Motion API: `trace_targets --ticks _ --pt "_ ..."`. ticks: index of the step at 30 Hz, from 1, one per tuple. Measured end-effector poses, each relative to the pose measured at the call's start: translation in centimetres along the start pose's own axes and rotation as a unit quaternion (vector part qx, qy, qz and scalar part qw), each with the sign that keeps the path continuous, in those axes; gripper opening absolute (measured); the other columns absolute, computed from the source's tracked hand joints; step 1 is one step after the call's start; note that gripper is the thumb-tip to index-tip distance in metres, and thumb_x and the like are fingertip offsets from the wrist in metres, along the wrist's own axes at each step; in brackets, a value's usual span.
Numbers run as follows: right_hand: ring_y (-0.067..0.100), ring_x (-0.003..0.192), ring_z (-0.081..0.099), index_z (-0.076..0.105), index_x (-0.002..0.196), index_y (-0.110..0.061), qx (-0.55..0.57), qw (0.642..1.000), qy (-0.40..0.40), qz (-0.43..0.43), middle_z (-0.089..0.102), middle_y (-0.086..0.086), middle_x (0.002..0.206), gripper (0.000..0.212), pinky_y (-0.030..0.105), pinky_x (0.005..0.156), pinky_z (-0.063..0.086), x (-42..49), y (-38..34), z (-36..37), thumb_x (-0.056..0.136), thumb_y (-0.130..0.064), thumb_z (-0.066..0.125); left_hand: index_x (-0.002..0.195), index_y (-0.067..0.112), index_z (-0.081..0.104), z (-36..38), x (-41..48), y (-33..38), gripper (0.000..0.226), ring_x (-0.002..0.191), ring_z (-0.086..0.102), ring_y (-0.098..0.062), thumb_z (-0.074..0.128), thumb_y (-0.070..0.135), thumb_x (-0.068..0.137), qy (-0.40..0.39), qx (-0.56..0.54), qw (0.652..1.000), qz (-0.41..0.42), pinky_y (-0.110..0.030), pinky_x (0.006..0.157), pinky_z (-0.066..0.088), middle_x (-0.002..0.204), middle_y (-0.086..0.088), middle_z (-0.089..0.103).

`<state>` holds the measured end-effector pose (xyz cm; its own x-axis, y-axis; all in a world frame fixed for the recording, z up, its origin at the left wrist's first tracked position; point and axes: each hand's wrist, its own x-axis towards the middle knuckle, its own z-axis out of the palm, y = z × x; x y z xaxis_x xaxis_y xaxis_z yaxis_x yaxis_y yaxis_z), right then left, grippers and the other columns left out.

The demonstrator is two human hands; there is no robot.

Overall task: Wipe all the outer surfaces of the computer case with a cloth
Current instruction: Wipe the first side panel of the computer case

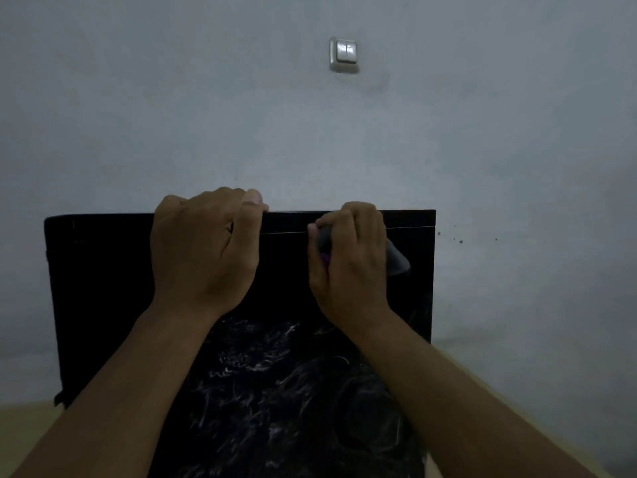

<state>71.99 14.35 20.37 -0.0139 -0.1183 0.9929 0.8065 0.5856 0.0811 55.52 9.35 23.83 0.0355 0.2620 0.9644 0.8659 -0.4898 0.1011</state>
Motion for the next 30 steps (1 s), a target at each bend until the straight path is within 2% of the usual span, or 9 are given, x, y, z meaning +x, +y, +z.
trace_targets --ticks 5,9,12,14,20,23,26,28,30 --pt "0.029 0.085 0.052 0.063 0.088 0.002 0.028 0.990 -0.060 -0.127 0.054 0.016 0.090 0.018 0.041 0.076 0.047 2.0 4.6 -2.2 0.093 -0.015 0.062 0.082 0.017 0.071 0.0 0.0 0.0 0.069 0.074 0.061 -0.021 0.010 0.042 0.099 -0.001 0.003 1.000 0.007 -0.025 0.079 0.020 0.077 0.001 0.070" --pt "0.026 0.082 0.051 0.054 0.086 -0.003 0.015 0.990 0.107 0.089 0.046 -0.004 0.090 0.015 0.042 0.073 0.046 1.7 7.4 -2.5 0.095 -0.014 0.059 0.079 0.014 0.070 0.0 0.0 -0.1 0.071 0.072 0.060 -0.022 0.009 0.043 0.099 -0.002 0.005 1.000 0.004 -0.026 0.077 0.020 0.075 -0.001 0.068" --pt "0.029 0.090 0.052 0.050 0.089 -0.010 0.006 0.920 0.228 0.319 0.044 -0.008 0.090 0.013 0.044 0.080 0.045 0.4 7.6 -2.0 0.095 -0.021 0.056 0.078 0.013 0.069 0.0 0.0 -0.1 0.070 0.071 0.059 -0.022 0.010 0.043 0.098 0.000 0.008 1.000 0.004 -0.025 0.076 0.019 0.074 -0.001 0.068" --pt "0.027 0.095 0.049 0.048 0.090 -0.013 -0.001 0.895 0.239 0.377 0.049 0.002 0.095 0.013 0.045 0.085 0.043 -0.5 6.6 -1.4 0.095 -0.024 0.055 0.078 0.014 0.069 0.1 0.0 0.1 0.070 0.070 0.059 -0.022 0.010 0.044 0.098 0.003 0.009 1.000 0.000 -0.025 0.076 0.019 0.073 0.000 0.067" --pt "0.028 0.094 0.050 0.056 0.091 -0.006 -0.036 0.970 0.113 0.213 0.056 0.012 0.097 0.017 0.046 0.084 0.041 -1.6 1.4 -0.2 0.097 -0.022 0.055 0.077 0.013 0.070 0.2 0.0 0.2 0.070 0.070 0.060 -0.024 0.011 0.044 0.098 0.015 0.003 1.000 -0.002 -0.025 0.077 0.019 0.073 -0.002 0.068" --pt "0.031 0.088 0.052 0.063 0.093 -0.003 0.007 1.000 -0.004 0.021 0.056 0.016 0.096 0.017 0.046 0.076 0.042 -1.7 -0.9 0.1 0.095 -0.020 0.060 0.080 0.017 0.072 0.2 -0.1 0.4 0.068 0.075 0.061 -0.022 0.012 0.043 0.099 0.018 -0.010 1.000 -0.006 -0.026 0.079 0.021 0.077 0.001 0.069" --pt "0.032 0.083 0.054 0.066 0.091 0.001 0.038 0.985 -0.085 -0.143 0.057 0.018 0.092 0.020 0.046 0.072 0.045 0.2 0.7 -1.0 0.092 -0.018 0.062 0.083 0.018 0.073 0.1 -0.1 0.3 0.068 0.076 0.061 -0.021 0.012 0.043 0.099 0.018 -0.015 1.000 0.002 -0.026 0.080 0.022 0.078 0.002 0.070" --pt "0.032 0.083 0.054 0.065 0.089 0.002 0.048 0.983 -0.080 -0.157 0.056 0.017 0.090 0.019 0.045 0.075 0.046 1.7 2.7 -1.5 0.092 -0.018 0.062 0.082 0.016 0.072 0.2 0.0 0.2 0.069 0.075 0.061 -0.021 0.011 0.044 0.099 0.018 -0.012 1.000 0.003 -0.025 0.080 0.021 0.076 0.001 0.069" --pt "0.030 0.084 0.054 0.062 0.087 0.000 0.053 0.996 0.000 -0.070 0.056 0.011 0.089 0.014 0.044 0.076 0.046 2.3 4.4 -1.6 0.092 -0.014 0.062 0.080 0.014 0.071 0.2 0.0 0.1 0.071 0.073 0.060 -0.022 0.010 0.045 0.099 0.018 -0.014 1.000 0.005 -0.023 0.080 0.020 0.075 -0.001 0.069"
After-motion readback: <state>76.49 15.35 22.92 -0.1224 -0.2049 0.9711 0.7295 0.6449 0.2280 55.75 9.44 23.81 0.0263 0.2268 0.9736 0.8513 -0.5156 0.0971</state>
